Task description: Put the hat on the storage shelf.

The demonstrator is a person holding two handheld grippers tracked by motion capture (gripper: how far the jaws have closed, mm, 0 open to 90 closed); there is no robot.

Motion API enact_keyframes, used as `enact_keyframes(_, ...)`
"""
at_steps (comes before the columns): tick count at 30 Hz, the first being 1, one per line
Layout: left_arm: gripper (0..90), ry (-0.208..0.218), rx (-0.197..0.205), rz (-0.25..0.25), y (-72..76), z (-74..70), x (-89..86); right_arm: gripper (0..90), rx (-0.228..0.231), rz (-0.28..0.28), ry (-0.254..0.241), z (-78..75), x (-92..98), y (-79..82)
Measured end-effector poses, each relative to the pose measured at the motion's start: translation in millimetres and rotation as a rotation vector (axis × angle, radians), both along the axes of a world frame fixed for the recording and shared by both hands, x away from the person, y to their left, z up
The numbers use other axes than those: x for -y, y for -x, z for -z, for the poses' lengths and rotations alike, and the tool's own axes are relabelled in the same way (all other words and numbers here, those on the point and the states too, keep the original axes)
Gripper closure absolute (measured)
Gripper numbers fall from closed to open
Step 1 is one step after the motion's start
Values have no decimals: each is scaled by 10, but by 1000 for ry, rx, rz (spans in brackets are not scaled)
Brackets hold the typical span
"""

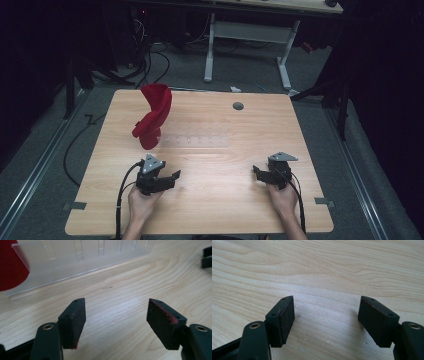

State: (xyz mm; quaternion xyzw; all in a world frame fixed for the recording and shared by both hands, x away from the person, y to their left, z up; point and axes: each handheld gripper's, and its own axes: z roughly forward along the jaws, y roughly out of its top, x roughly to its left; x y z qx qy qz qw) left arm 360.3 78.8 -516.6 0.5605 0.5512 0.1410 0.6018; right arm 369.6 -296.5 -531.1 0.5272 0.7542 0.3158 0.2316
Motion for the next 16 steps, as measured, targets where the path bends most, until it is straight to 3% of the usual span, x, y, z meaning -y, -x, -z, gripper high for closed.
enact_keyframes(6,326,-118,-29,-24,-118,199,79,295,0,0,0,0,0,0)
enact_keyframes(9,307,-181,-19,-54,-158,294,114,295,0,-1,0,0,0,0)
enact_keyframes(16,285,-150,-39,-53,-172,299,84,295,0,0,0,0,0,1)
